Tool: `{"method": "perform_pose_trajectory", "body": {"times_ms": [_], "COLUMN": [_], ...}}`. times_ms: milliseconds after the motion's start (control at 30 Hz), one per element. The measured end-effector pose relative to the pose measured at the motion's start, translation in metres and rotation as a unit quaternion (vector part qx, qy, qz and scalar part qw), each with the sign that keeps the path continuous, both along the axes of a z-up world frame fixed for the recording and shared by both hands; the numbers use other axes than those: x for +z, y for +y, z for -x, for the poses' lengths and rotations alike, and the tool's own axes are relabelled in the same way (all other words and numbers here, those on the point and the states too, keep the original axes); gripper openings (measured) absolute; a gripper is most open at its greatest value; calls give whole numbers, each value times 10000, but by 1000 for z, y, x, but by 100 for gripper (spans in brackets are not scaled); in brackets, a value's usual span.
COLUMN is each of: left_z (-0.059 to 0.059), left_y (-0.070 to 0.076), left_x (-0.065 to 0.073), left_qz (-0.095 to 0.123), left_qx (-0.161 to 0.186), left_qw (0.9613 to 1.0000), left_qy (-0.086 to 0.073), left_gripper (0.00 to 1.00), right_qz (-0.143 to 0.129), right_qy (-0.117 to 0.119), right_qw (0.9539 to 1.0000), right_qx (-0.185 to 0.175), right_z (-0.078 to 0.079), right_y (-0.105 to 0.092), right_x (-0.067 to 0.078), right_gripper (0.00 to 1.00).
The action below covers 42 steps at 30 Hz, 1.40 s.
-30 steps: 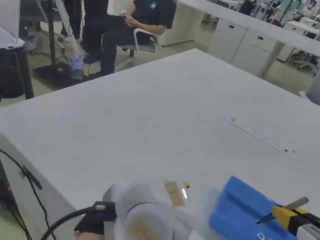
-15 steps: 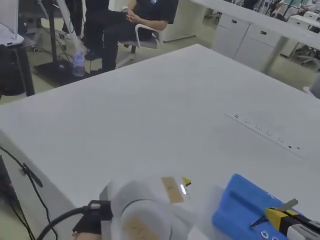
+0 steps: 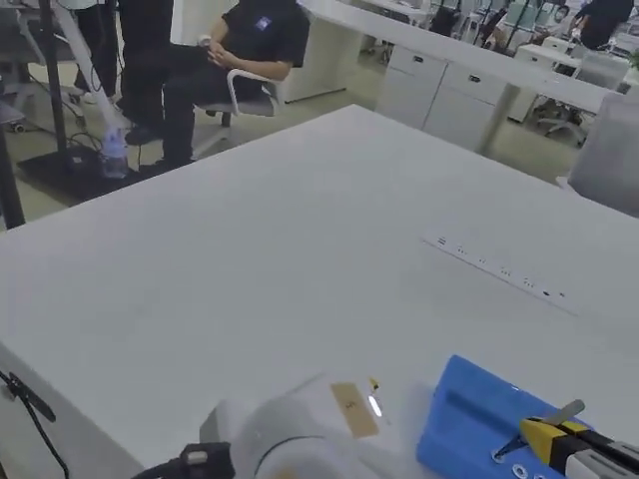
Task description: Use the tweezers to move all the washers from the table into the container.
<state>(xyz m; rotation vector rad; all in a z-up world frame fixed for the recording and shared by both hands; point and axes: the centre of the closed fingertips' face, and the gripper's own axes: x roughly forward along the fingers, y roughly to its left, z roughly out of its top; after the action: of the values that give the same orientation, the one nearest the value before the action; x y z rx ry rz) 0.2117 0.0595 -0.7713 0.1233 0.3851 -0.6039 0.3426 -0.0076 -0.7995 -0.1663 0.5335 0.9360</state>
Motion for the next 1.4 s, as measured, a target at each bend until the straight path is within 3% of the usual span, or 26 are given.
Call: {"method": "perform_pose_trajectory", "body": {"times_ms": [100,167,233,333,567,733,833,1067,1400], "left_z": [1,3,4,5,3,4,4,5,6], "left_y": [1,-2,-3,-4,0,-1,-4,-7,-5], "left_x": [-5,-7,-10,-11,-6,-8,-7,-9,-12], "left_qz": [53,0,-230,-406,-358,-376,-501,-520,-642], "left_qx": [9,-58,-129,-201,-141,-165,-244,-309,-290], "left_qw": [9998,9998,9995,9989,9993,9992,9984,9982,9975], "left_qy": [181,207,177,134,3,37,-54,-30,14], "left_gripper": [93,93,93,93,91,90,91,91,90], "right_qz": [-79,-71,-63,-215,-432,-442,-493,-426,-338], "right_qy": [-103,-172,-230,-293,-256,-166,-1,356,536], "right_qw": [9999,9998,9997,9993,9986,9986,9986,9984,9979], "right_qx": [52,89,107,65,179,234,198,87,-99], "right_z": [11,19,25,34,52,61,65,80,83], "right_y": [3,3,3,2,6,4,1,-13,-28], "right_x": [12,19,26,40,50,42,29,7,-10], "right_gripper": [3,3,3,3,3,3,3,3,3]}}
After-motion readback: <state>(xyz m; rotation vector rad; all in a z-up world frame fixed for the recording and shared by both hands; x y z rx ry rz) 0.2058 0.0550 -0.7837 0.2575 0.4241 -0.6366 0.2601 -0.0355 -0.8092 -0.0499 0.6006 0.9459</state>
